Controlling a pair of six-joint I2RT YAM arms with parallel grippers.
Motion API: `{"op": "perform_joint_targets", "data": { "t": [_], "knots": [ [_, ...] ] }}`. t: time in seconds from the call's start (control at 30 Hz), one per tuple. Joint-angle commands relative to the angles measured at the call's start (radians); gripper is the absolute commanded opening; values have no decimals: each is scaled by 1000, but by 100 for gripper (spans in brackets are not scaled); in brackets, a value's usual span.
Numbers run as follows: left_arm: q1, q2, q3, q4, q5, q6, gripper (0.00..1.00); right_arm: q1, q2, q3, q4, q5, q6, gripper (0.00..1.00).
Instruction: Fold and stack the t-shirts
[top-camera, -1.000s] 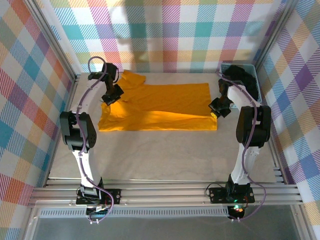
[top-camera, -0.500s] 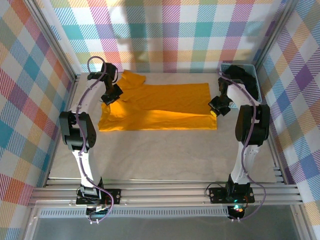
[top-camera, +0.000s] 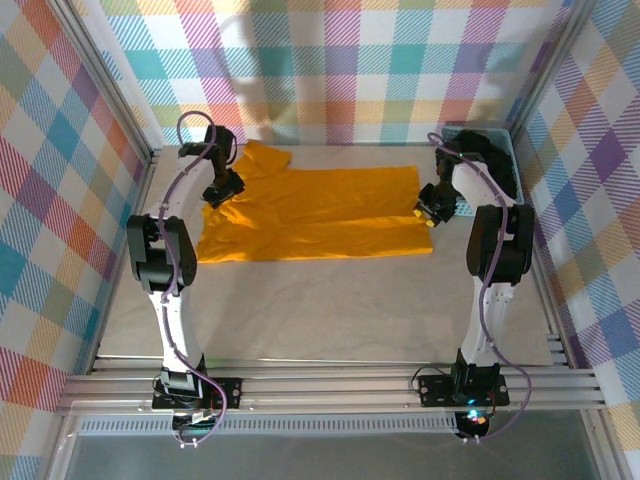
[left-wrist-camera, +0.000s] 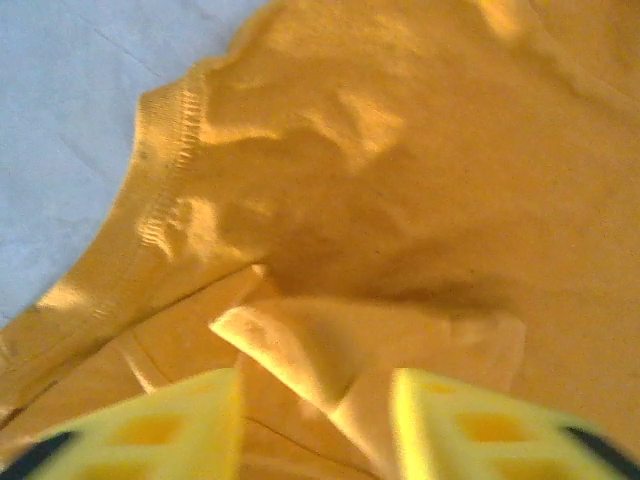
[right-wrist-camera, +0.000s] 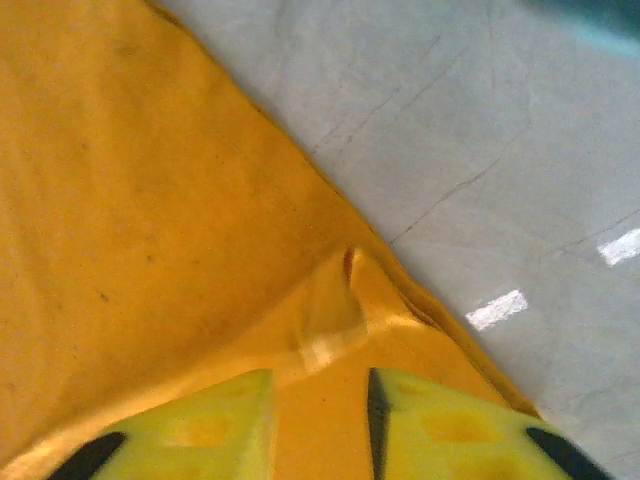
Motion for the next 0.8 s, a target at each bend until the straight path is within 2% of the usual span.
{"op": "perform_joint_targets", "data": {
  "t": [0.0, 0.07, 0.1, 0.13, 0.2, 0.3, 0.43, 0.63, 0.77],
  "knots": [
    [20, -85, -71, -32, -82, 4, 61, -5, -61, -10, -47, 15, -61, 39],
    [22, -146, -163, -41, -106, -33, 61, -5, -123, -54, -57, 34, -72, 43],
    [24, -167, -205, -50, -112, -52, 61, -6, -152, -84, -55, 40, -75, 49],
    [33, -189, -250, -60, -108, -74, 60, -5, -189, -123, -49, 44, -78, 51],
    [63, -223, -361, -27, -40, -99, 56, -5, -246, -213, -23, 24, -79, 52],
    [104, -235, -470, 32, 57, -122, 45, -3, -298, -326, 23, -36, -76, 43],
    [128, -182, -502, 121, 187, -137, 43, -1, -287, -408, 100, -125, -64, 31],
    [128, -78, -461, 161, 178, -181, 37, 19, -178, -357, 126, -103, -60, 24],
    [134, -62, -496, 69, 81, -239, 23, 29, -108, -311, 83, -65, -73, 24]
  ]
}}
